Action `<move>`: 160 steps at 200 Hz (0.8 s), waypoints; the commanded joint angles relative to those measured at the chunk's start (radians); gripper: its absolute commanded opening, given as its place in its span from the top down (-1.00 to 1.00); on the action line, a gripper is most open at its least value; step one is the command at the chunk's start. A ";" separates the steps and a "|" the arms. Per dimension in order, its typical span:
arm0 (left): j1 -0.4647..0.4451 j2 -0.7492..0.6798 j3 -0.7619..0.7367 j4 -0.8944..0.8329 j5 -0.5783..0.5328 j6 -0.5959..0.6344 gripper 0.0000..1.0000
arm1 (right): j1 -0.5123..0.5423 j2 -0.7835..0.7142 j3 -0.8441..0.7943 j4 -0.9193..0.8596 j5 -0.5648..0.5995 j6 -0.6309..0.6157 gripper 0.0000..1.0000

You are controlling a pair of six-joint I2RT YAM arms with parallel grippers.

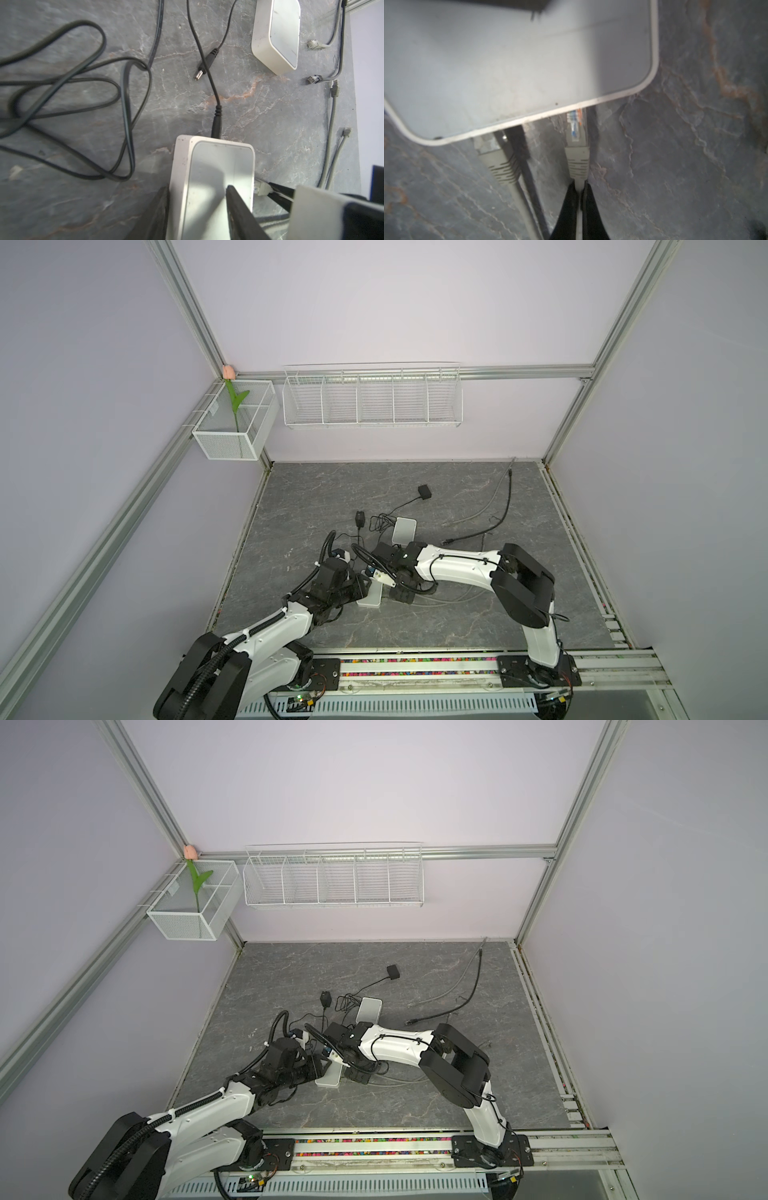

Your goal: Insert the plug into the switch port

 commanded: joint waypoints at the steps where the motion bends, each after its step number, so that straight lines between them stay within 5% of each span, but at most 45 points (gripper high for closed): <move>1: -0.002 -0.016 -0.016 -0.051 -0.016 0.008 0.11 | -0.004 0.023 0.032 0.011 0.016 0.000 0.87; 160: 0.000 0.008 0.011 -0.047 -0.013 0.013 0.11 | 0.034 -0.001 0.021 0.051 -0.005 -0.030 0.86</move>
